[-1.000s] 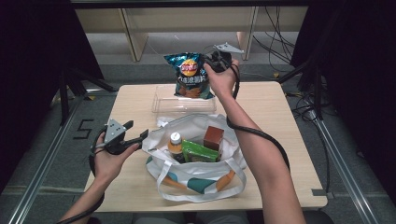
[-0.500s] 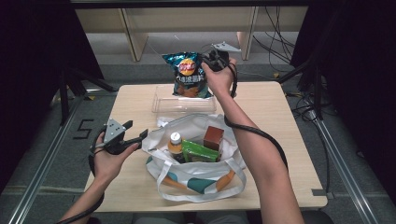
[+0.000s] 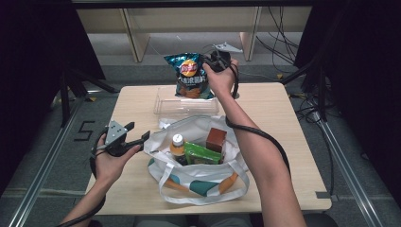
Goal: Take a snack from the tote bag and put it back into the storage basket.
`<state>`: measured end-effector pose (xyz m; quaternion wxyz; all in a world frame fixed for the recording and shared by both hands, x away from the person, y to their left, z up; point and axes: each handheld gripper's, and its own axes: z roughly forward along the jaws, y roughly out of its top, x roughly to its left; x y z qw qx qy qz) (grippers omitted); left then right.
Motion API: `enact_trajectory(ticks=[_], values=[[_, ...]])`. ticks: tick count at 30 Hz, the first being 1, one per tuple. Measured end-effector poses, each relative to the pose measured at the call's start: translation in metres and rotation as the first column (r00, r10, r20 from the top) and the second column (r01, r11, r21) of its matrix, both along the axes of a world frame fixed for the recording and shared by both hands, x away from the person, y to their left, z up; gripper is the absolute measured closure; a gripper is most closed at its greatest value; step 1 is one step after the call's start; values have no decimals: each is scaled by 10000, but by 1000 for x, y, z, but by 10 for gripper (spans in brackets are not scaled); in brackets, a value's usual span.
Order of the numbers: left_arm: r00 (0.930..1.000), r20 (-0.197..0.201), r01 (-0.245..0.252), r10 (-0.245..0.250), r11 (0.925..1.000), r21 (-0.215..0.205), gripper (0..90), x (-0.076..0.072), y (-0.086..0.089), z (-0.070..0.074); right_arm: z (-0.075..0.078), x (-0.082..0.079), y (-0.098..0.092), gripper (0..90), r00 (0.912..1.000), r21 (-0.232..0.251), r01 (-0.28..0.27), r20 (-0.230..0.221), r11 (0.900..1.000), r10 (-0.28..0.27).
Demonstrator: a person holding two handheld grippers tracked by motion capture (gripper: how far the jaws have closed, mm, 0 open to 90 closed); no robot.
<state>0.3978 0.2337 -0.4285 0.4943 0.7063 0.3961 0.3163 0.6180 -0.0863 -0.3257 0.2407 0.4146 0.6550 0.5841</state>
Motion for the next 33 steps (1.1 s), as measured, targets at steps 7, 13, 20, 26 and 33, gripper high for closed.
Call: enact_trajectory(ticks=[7,13,20,26,33], values=[[10000,21,13,-13,10000,-8,307,0,0,0,-5,3,3,900,10000,-110,12,-71,9999,-13],[10000,11,10,-10,10000,7,307,0,0,0,-9,6,2,900,9999,-149,19,-104,9999,-20],[10000,-4,2,-2,10000,-3,307,-1,0,1,-13,7,3,900,9998,-194,40,-205,9998,-44],[10000,32,3,-3,10000,-89,307,0,0,0,-16,9,4,900,9998,-260,41,-195,9997,-46],[10000,-19,-21,21,10000,26,307,-1,0,1,-17,9,4,900,9996,-261,52,-265,9996,-59]])
